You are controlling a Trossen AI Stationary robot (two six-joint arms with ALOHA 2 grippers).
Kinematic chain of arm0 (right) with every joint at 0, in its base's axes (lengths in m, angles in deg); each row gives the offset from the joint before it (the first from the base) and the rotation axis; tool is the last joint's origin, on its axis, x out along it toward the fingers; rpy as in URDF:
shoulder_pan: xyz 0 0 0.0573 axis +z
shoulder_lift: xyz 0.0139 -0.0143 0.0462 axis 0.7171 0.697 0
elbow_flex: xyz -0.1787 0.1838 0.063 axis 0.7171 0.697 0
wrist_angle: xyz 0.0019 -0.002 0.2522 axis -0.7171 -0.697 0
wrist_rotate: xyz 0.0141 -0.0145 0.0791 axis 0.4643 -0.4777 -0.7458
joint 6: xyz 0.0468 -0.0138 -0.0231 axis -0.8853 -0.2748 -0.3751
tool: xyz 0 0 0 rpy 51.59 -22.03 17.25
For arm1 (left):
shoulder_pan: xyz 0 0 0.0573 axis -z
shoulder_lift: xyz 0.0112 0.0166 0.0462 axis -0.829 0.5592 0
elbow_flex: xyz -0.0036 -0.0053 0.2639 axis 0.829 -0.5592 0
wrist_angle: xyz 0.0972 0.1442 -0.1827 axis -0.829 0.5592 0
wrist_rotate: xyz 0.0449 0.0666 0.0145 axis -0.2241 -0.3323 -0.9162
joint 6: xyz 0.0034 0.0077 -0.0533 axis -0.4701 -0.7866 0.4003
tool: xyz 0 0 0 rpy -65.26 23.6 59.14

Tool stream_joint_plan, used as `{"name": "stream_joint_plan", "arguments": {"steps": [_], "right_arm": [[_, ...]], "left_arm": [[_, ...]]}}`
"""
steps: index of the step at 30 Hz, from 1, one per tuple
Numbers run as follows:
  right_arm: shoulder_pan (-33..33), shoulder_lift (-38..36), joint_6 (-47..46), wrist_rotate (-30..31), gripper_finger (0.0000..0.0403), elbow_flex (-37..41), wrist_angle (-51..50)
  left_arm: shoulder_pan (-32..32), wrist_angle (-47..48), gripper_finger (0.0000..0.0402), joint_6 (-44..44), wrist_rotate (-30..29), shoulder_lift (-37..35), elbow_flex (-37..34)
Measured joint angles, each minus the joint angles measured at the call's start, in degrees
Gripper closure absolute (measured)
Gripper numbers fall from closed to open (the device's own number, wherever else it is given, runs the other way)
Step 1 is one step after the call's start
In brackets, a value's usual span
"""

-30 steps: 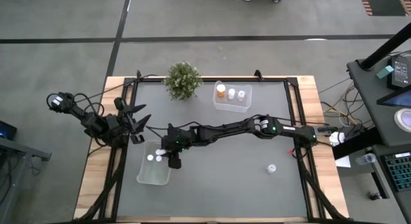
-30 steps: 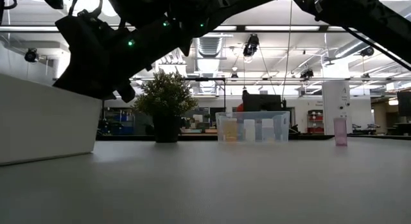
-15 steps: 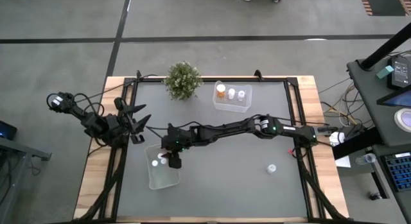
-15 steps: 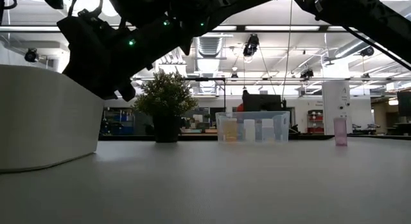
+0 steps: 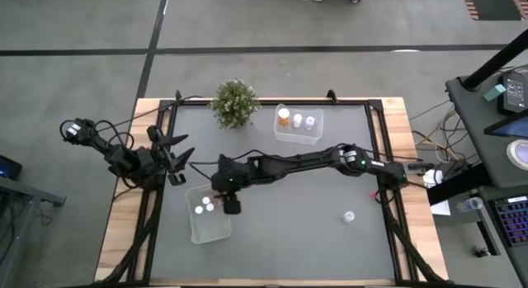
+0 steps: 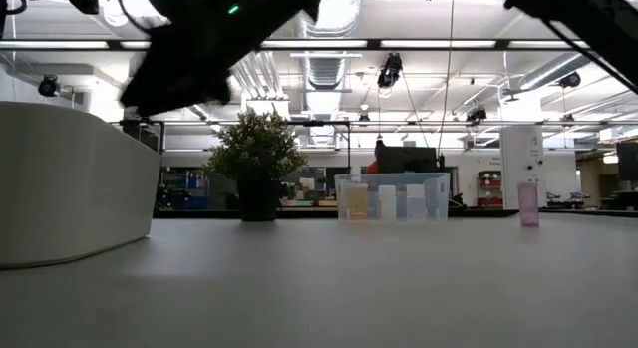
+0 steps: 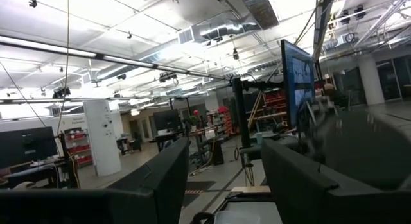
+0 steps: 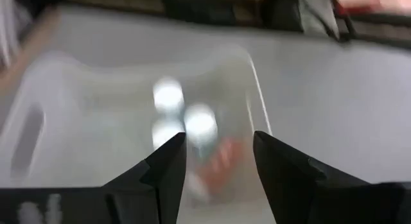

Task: Pick and place medicine bottles into bin by pill shape (circle, oval)
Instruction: Put the pink tablet bottle into the gray bin

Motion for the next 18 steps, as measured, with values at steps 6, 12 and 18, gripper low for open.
{"name": "stream_joint_plan", "arguments": {"steps": [6,12,18], "right_arm": [[2.3,-8.6,-1.1,11.6,0.0242,2.8,-22.7],[5.9,-21.0,-8.5,14.2,0.0254,16.9,-29.8],[8.2,-35.7,-15.9,14.9,0.0265,34.5,-29.2]], "left_arm": [[0.0,0.1,0.0221,0.0,0.0,1.3,0.0],[0.0,-0.5,0.0221,0.1,0.7,3.0,0.0],[0.0,-0.4,0.0221,2.7,3.2,5.4,1.3]]}}
